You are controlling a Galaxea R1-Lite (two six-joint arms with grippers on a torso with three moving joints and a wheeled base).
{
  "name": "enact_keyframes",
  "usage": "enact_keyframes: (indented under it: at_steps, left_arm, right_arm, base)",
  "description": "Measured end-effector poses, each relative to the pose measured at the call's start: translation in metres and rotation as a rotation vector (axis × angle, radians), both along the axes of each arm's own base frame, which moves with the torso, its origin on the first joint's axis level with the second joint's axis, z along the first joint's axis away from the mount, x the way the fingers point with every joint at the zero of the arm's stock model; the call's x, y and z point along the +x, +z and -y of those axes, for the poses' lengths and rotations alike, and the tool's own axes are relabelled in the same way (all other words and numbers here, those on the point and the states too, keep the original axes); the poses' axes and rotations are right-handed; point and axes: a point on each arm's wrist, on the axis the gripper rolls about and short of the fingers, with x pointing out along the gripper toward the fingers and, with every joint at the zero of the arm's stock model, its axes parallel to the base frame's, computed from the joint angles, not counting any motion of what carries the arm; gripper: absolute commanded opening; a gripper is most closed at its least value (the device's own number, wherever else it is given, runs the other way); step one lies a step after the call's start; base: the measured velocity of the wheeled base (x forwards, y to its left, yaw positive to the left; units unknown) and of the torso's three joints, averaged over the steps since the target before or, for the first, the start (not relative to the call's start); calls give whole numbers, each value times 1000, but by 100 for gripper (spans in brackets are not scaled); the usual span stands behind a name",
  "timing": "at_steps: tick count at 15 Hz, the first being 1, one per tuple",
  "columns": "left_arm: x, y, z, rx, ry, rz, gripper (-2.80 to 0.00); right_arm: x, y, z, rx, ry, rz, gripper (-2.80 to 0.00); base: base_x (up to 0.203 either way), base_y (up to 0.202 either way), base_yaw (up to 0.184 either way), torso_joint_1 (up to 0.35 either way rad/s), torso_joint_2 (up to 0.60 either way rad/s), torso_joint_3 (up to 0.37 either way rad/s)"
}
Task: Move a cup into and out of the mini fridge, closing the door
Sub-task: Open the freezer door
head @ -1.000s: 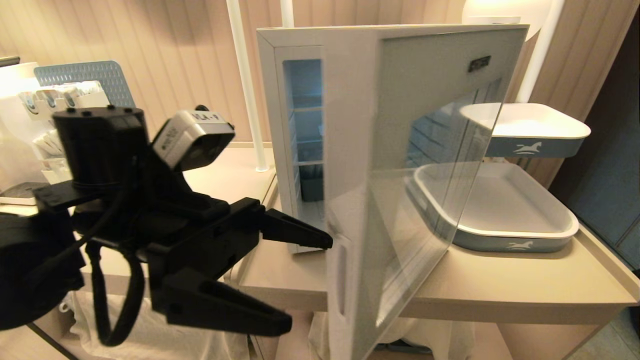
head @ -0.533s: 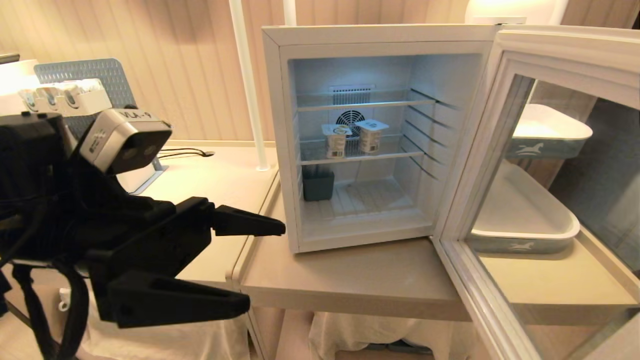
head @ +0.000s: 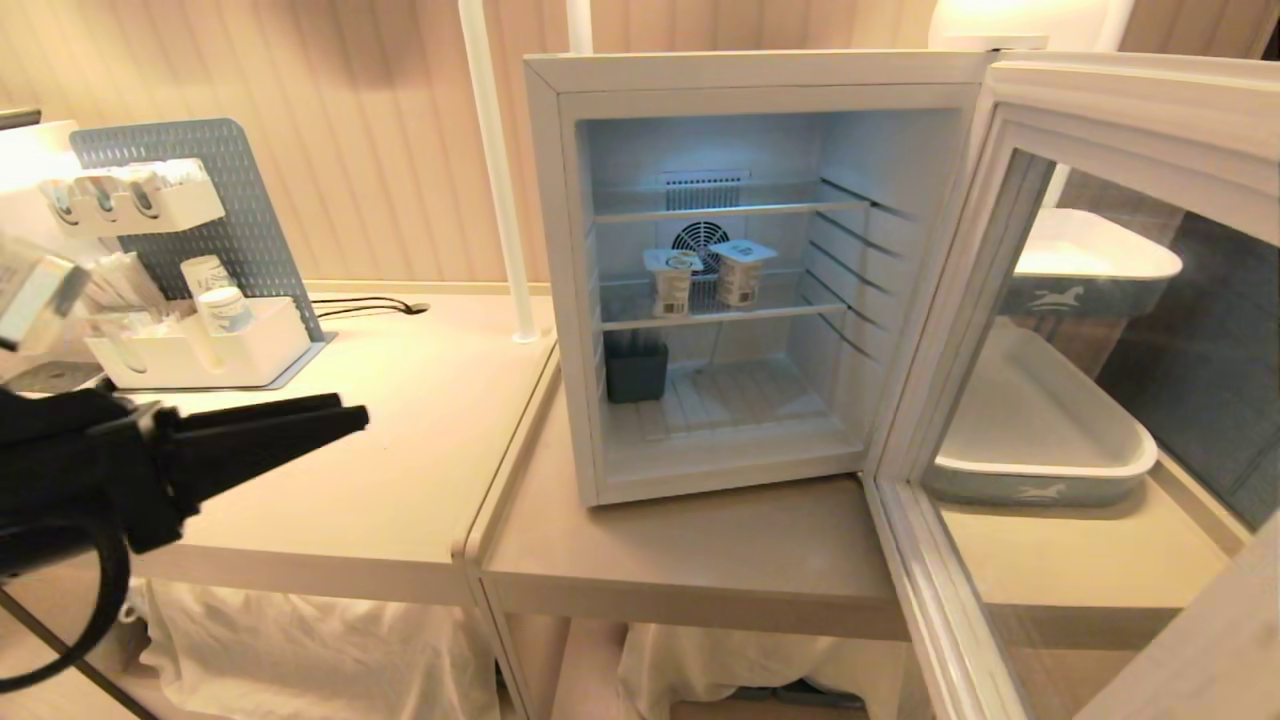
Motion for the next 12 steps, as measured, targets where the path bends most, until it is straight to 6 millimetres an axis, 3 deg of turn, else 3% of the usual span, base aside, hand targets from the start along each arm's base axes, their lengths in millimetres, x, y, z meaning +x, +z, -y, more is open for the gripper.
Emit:
enact_keyframes:
  at_steps: [2,4,9,12]
  left_arm:
    - [-22,1,-11,4,175,-3,-280]
    - [-45,-2,-13,5,233,-4,-280]
    - [-85,-9,-10,3,241,-12,-280]
    - [-93,-12,-6,-10,126,-24,-280]
  right_arm:
    - [0,0,0,0,1,0,-280]
    - [0,0,0,2,1,0,-280]
    - [0,0,0,2,-2,0,-280]
    - [0,0,0,2,-2,-1,-280]
  base:
    - [0,0,0,0,0,0]
    - [0,0,0,0,0,0]
    - [0,0,0,0,0,0]
    - [0,0,0,0,0,0]
